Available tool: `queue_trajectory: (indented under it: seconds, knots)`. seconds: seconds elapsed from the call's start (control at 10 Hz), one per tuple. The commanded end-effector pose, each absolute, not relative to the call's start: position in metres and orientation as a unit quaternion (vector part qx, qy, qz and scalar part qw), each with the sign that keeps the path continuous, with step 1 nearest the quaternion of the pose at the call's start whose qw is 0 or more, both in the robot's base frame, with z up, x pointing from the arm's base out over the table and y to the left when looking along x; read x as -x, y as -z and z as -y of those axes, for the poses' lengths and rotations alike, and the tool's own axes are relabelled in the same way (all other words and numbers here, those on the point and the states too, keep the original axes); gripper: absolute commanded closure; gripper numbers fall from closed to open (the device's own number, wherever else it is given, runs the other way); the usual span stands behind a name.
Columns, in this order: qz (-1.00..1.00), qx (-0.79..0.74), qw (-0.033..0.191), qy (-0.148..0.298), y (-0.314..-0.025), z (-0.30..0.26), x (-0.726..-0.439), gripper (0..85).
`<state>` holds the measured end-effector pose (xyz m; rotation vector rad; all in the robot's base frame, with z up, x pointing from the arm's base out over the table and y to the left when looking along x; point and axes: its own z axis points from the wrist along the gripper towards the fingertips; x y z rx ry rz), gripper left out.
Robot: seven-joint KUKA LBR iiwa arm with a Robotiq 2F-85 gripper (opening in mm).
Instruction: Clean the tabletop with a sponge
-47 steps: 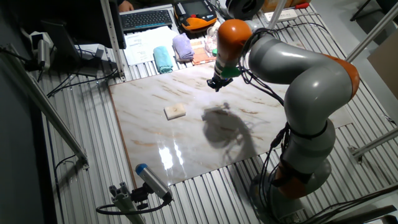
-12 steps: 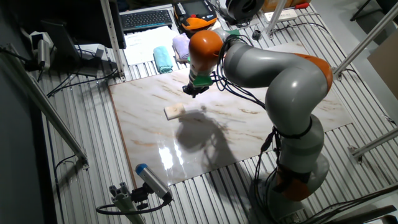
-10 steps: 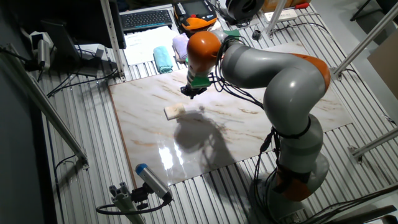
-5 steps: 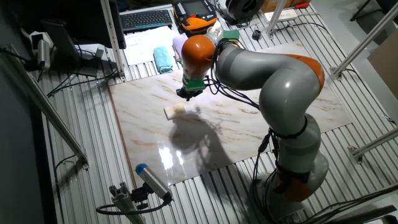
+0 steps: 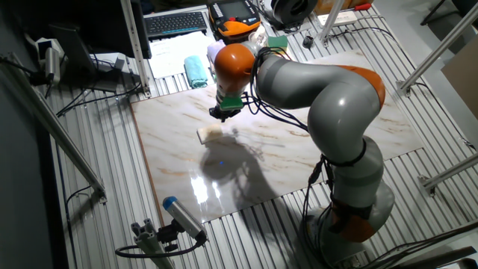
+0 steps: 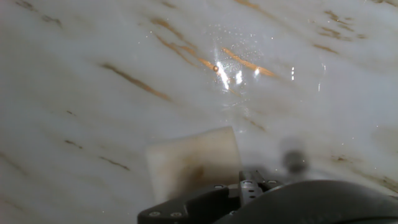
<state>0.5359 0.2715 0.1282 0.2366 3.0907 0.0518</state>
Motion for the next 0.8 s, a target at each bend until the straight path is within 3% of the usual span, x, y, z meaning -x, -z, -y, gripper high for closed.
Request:
queue_trajectory:
  seconds: [0.0,0.7]
  knots:
    - [-0.997,-0.078,0.02,-0.016,-0.128,-0.273,-0.535,85.0]
    - [-0.996,-0.083,0.021,-0.015,-0.115,-0.284,-0.528,85.0]
